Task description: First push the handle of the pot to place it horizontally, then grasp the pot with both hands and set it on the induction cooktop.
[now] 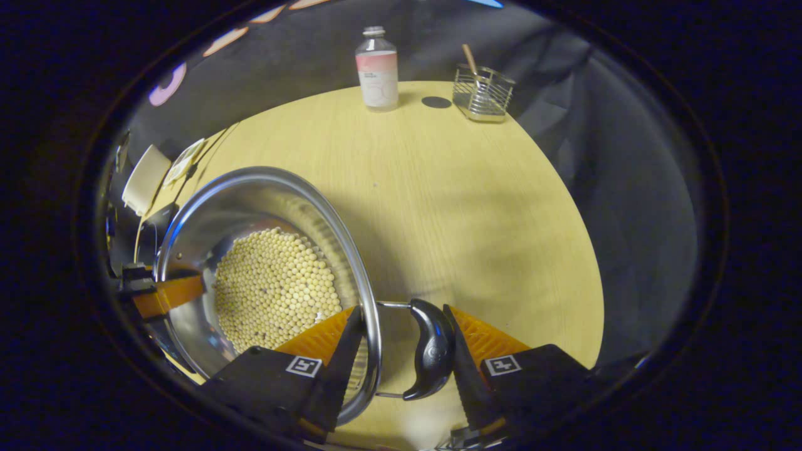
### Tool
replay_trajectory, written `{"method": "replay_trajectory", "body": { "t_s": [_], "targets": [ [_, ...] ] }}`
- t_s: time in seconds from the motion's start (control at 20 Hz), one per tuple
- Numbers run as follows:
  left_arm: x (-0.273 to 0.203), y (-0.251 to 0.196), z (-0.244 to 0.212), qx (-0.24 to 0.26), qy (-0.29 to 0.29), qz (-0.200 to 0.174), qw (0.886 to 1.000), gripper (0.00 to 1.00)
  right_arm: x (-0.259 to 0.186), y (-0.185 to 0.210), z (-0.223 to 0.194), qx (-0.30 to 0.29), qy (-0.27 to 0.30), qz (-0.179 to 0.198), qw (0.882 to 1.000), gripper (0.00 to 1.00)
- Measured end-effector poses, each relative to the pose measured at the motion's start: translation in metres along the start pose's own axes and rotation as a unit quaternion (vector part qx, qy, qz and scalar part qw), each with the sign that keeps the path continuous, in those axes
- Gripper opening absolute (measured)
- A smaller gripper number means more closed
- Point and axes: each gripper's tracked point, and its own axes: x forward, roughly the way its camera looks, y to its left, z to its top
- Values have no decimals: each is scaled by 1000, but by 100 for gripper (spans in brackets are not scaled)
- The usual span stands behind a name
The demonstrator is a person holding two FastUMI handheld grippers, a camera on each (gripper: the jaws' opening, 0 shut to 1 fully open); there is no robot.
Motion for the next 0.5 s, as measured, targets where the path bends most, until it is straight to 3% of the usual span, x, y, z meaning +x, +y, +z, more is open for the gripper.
{"method": "replay_trajectory", "body": {
  "t_s": [0.2, 0.3, 0.35, 0.5],
  "targets": [
    [0, 4, 2, -12, -2, -2, 1000, 86, -1, 0, 1, 22, 3, 19, 1000, 67],
    [1, 6, 2, -11, -1, -1, 1000, 77, -3, 2, 1, 29, 5, 29, 999, 66],
    [0, 6, 3, -12, -4, -1, 1000, 75, -6, 3, 1, 29, 7, 35, 999, 55],
    [-4, 5, 2, -26, -5, -11, 1000, 73, -9, 2, 4, 32, 8, 38, 999, 54]
  ]
}}
